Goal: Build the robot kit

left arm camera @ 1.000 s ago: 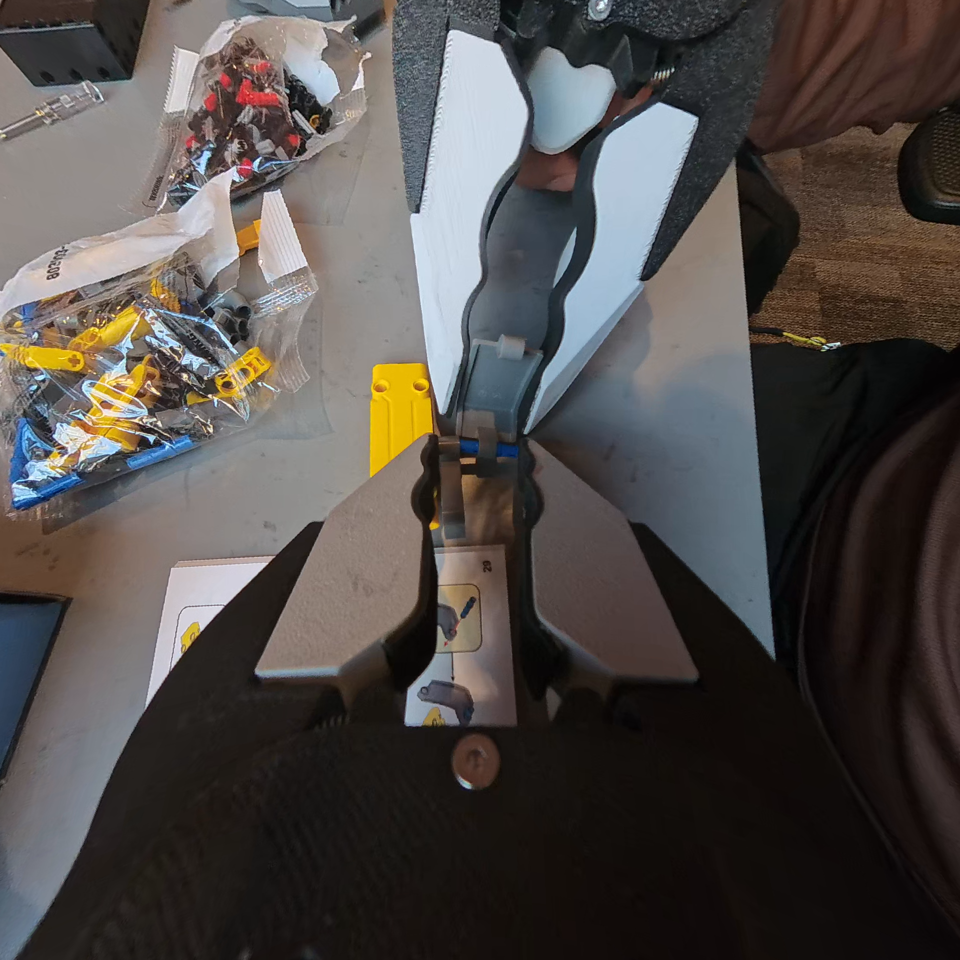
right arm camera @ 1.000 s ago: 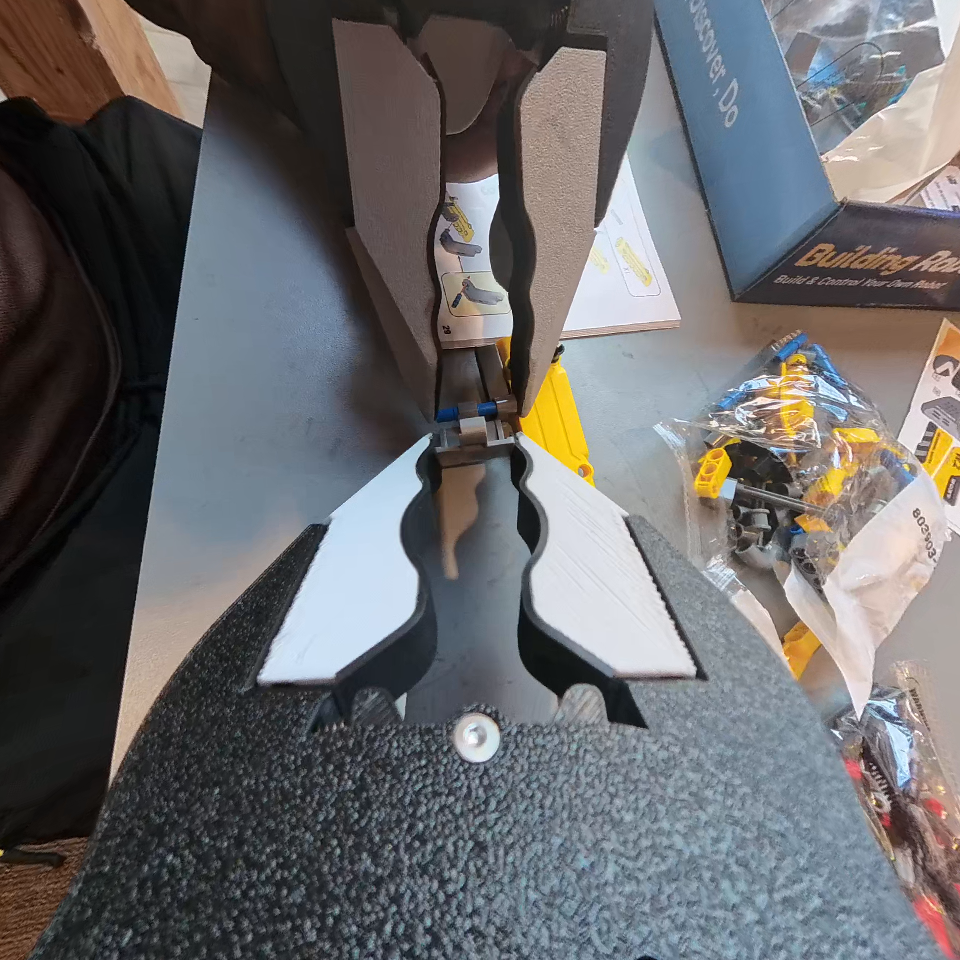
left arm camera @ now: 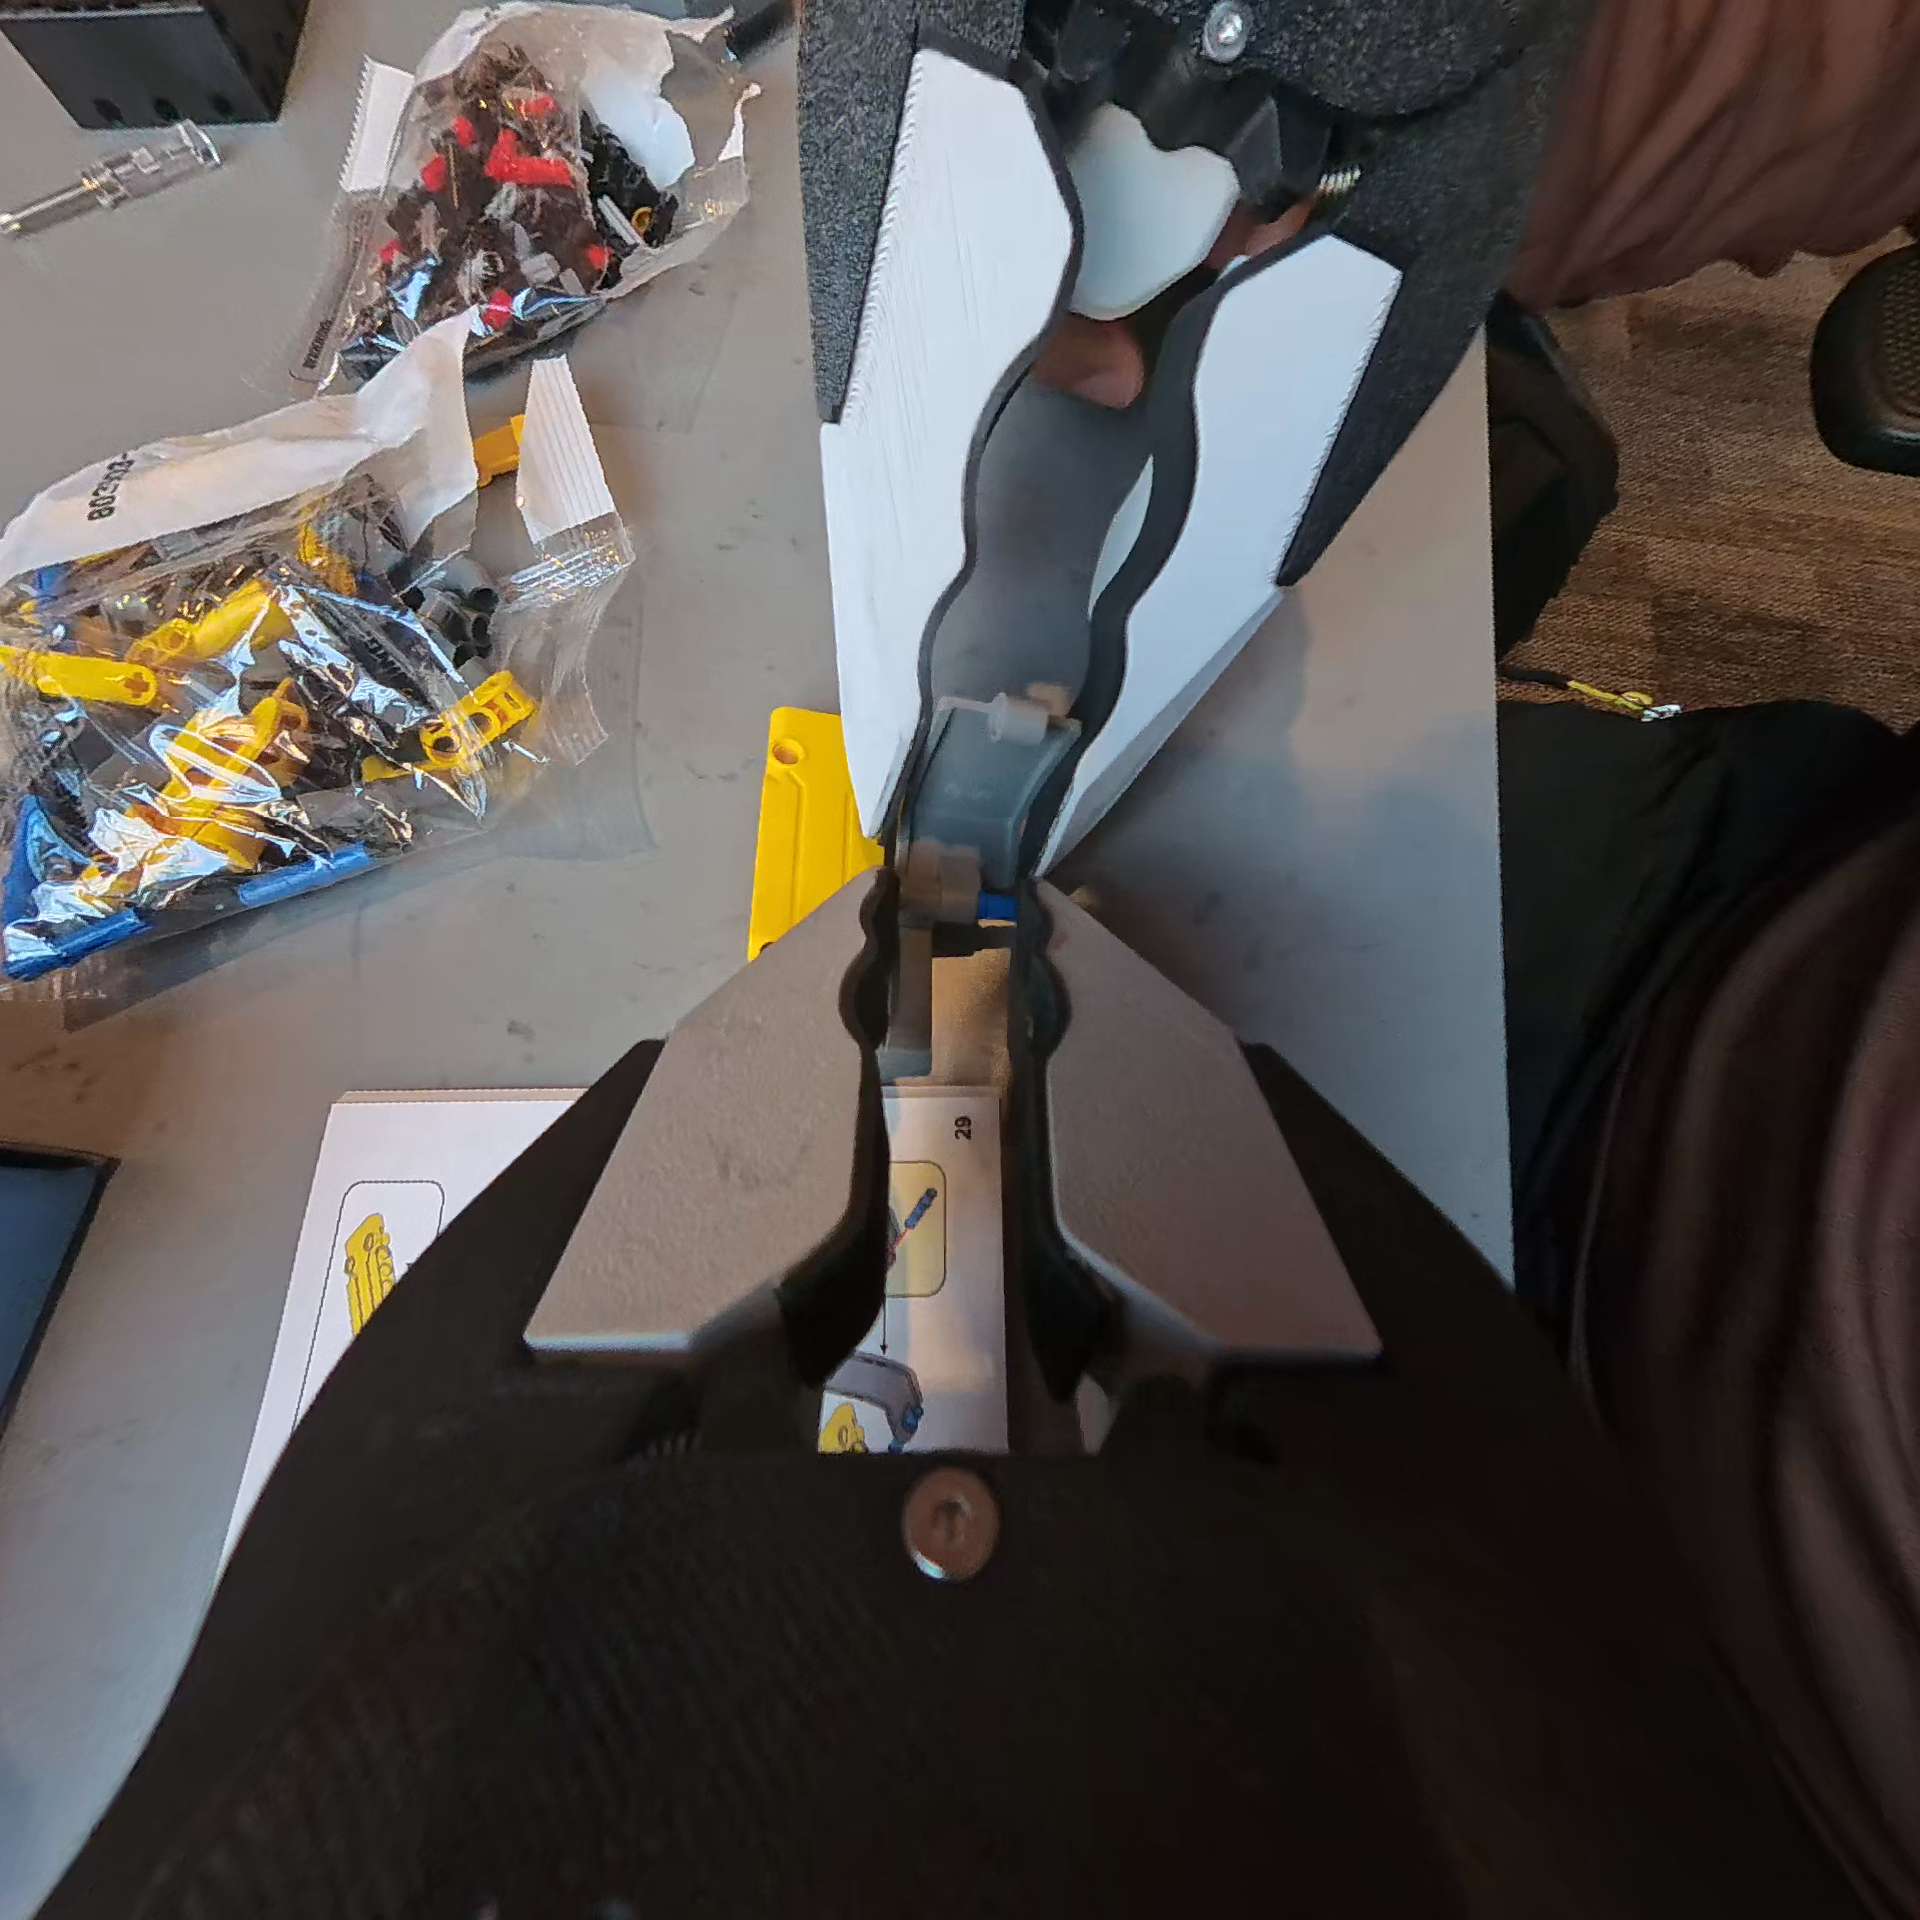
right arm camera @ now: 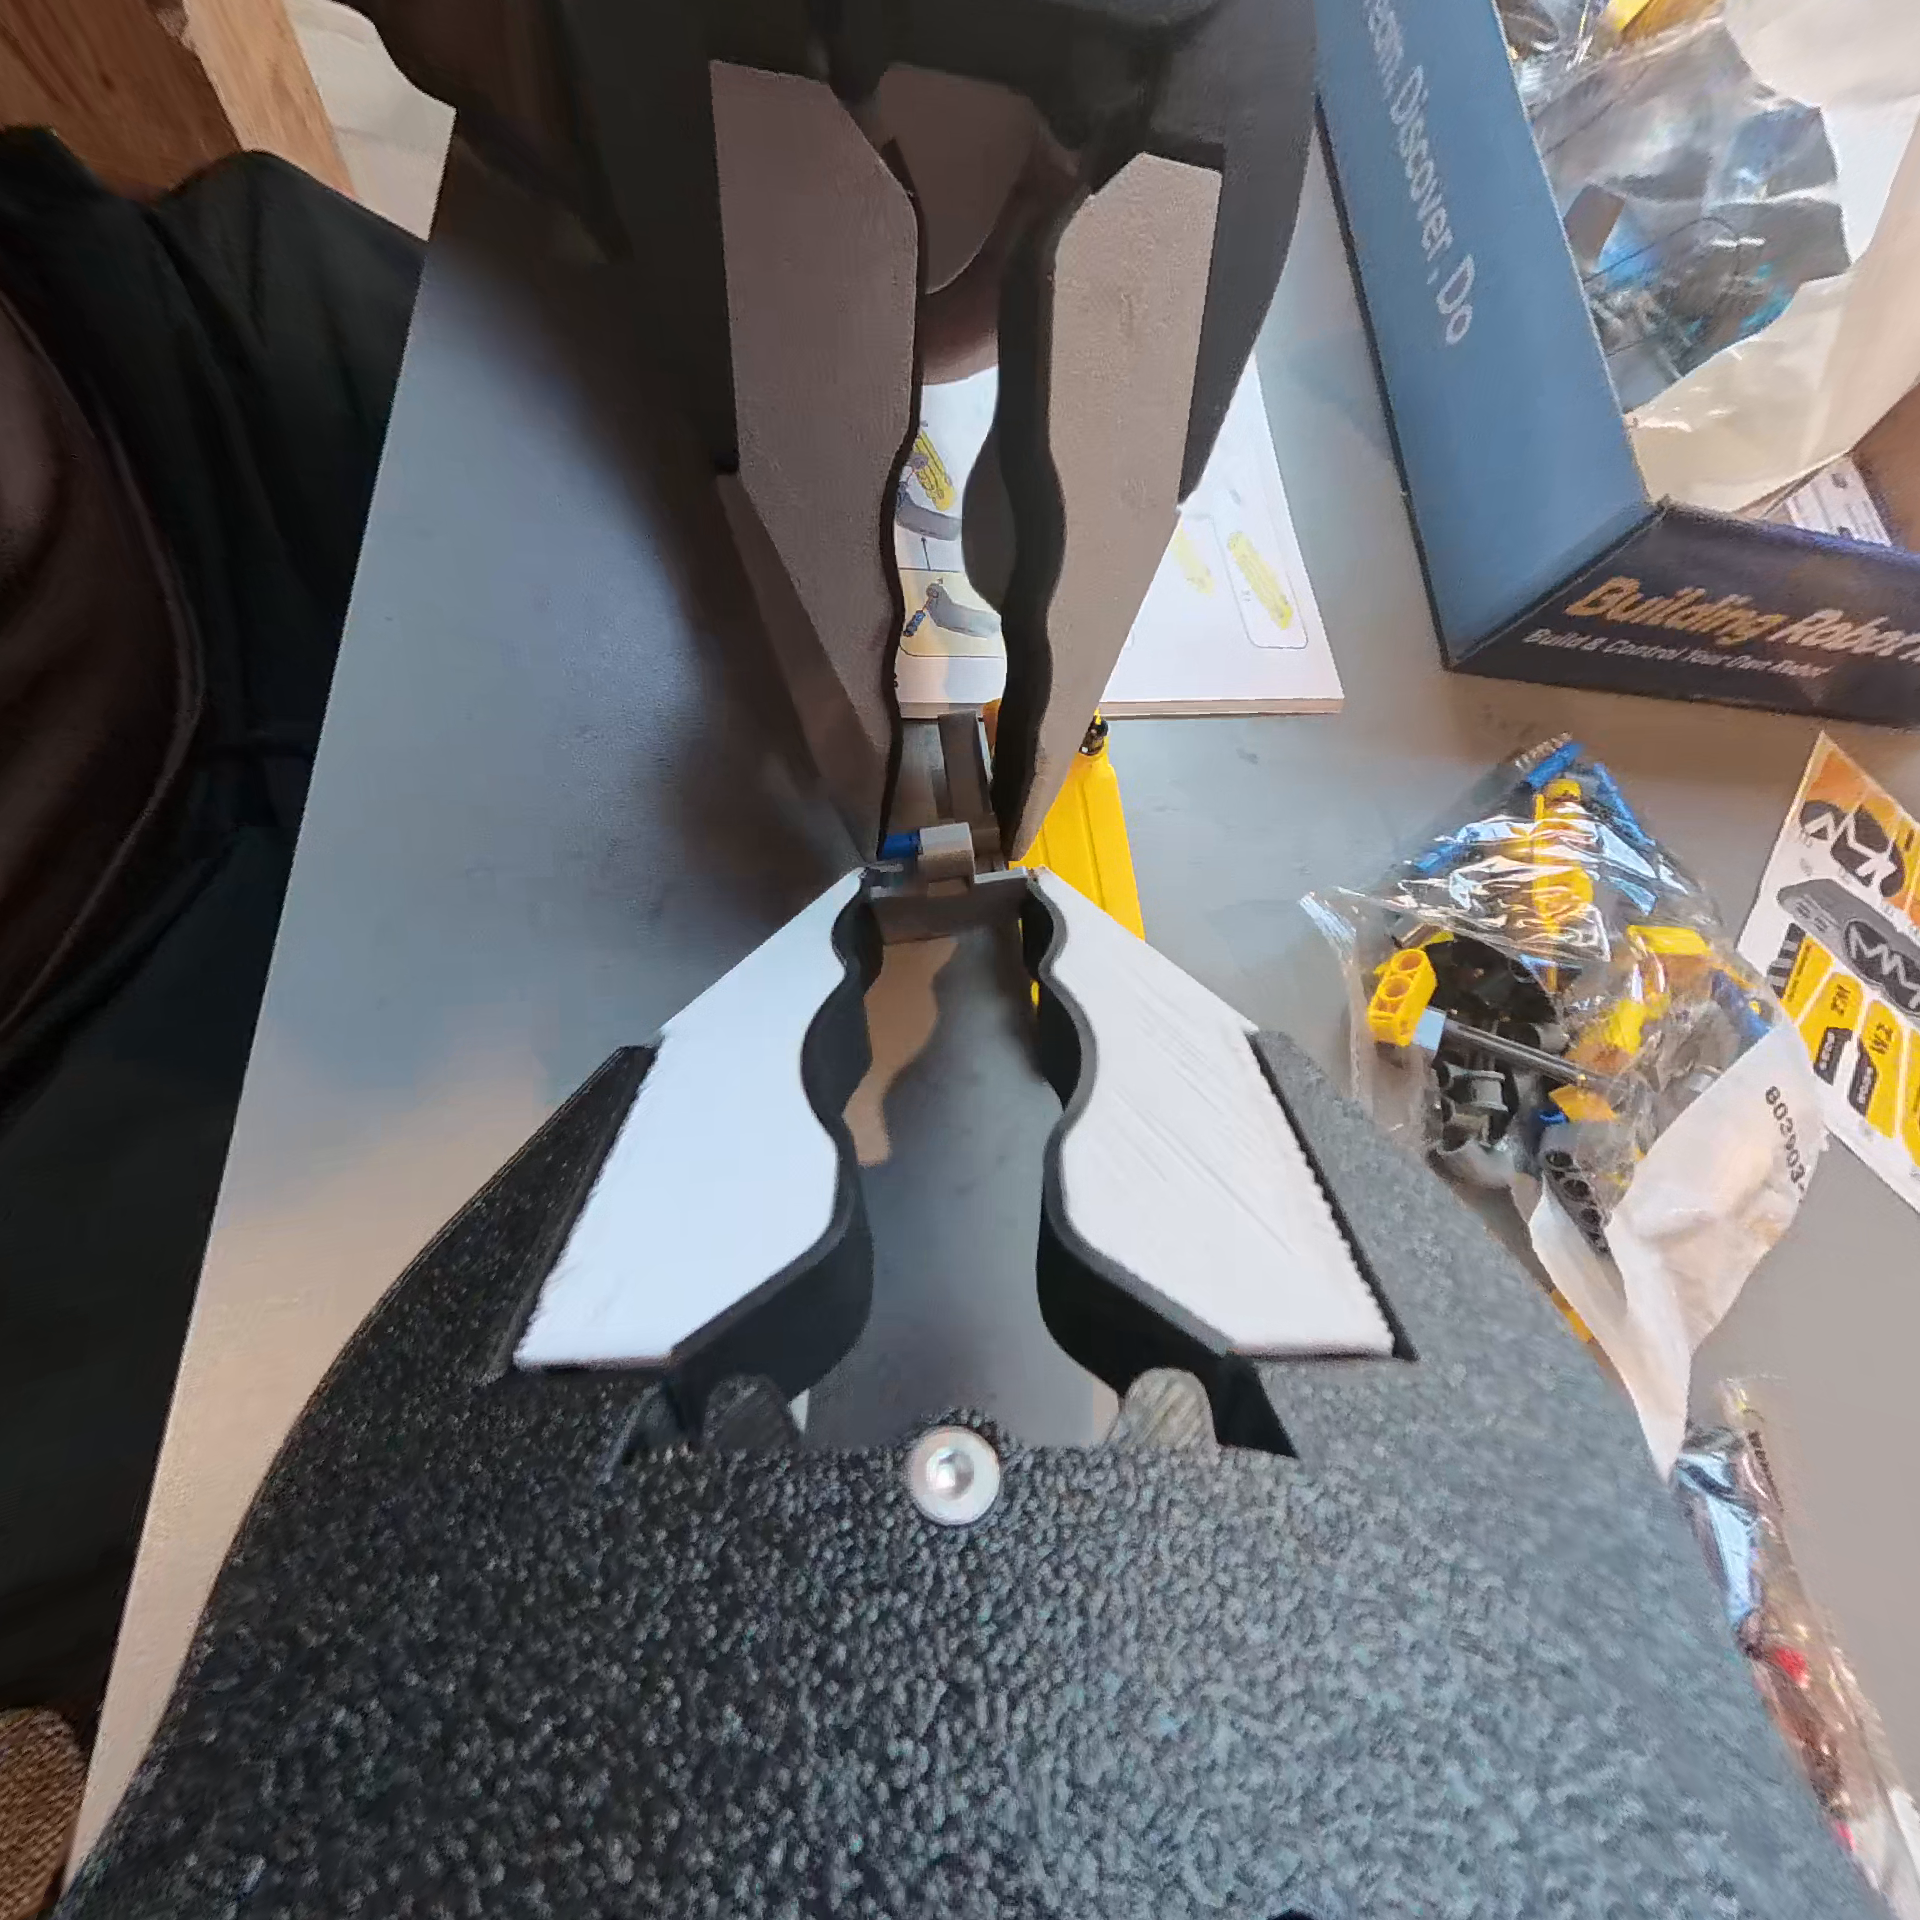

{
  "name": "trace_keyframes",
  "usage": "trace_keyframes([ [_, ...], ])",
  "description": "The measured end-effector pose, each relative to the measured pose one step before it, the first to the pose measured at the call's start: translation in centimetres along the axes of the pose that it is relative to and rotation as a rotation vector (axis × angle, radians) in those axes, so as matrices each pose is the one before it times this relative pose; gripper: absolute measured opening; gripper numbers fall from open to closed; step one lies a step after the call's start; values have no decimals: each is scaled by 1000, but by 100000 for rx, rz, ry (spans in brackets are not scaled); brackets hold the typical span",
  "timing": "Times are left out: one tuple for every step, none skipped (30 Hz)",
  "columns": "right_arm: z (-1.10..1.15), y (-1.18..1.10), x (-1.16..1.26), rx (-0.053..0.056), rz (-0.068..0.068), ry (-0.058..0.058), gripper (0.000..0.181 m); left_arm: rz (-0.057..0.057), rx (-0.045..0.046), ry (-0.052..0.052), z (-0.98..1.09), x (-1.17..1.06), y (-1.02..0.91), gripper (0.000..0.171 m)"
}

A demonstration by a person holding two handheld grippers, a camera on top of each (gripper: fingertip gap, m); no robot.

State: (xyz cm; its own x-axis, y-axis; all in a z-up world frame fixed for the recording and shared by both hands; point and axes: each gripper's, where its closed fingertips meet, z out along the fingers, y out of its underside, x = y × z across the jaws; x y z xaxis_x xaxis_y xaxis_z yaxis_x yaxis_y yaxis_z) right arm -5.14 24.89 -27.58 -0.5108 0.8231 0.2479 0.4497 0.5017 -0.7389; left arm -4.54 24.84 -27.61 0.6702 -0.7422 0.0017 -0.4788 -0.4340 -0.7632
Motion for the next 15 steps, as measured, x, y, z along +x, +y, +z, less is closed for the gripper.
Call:
trace_keyframes([
  [-31,-18,3,309,1285,-1011,27,-946,204,-27,-3,5,-67,20],
  [-29,-37,-43,471,1066,-1147,27,-1000,684,206,-27,58,-138,20],
  [-54,-46,-66,482,556,-922,27,-588,2160,927,-132,203,-344,22],
  [-54,-7,-36,343,88,-279,27,-761,2766,1983,-263,410,-504,30],
  [-54,24,26,191,-12,302,27,-937,2017,865,-302,261,-450,34],
  [-87,6,39,318,181,342,27,42,1133,-484,-363,80,-299,35],
  [-120,-4,29,511,355,196,30,815,406,-1655,-395,-107,-166,36],
  [-156,20,57,593,522,386,35,752,-101,-2073,-437,-225,-50,39],
  [-204,18,127,693,720,735,37,-42,-545,-1905,-419,-334,82,40],
  [-230,1,159,881,725,753,39,-946,-1195,-1229,-310,-376,261,42],
  [-210,26,189,728,743,817,41,-1831,-2365,-815,-164,-436,504,46],
  [-186,77,229,384,740,986,43,-2052,-2905,-781,-57,-439,600,49],
  [-156,103,289,83,721,1465,43,-1299,-1707,-193,2,-291,470,50],
  [-128,113,272,-2,749,1420,43,-1122,-630,384,86,-166,354,51],
  [-142,55,264,211,569,1554,43,-2038,-952,1306,173,22,336,52],
])
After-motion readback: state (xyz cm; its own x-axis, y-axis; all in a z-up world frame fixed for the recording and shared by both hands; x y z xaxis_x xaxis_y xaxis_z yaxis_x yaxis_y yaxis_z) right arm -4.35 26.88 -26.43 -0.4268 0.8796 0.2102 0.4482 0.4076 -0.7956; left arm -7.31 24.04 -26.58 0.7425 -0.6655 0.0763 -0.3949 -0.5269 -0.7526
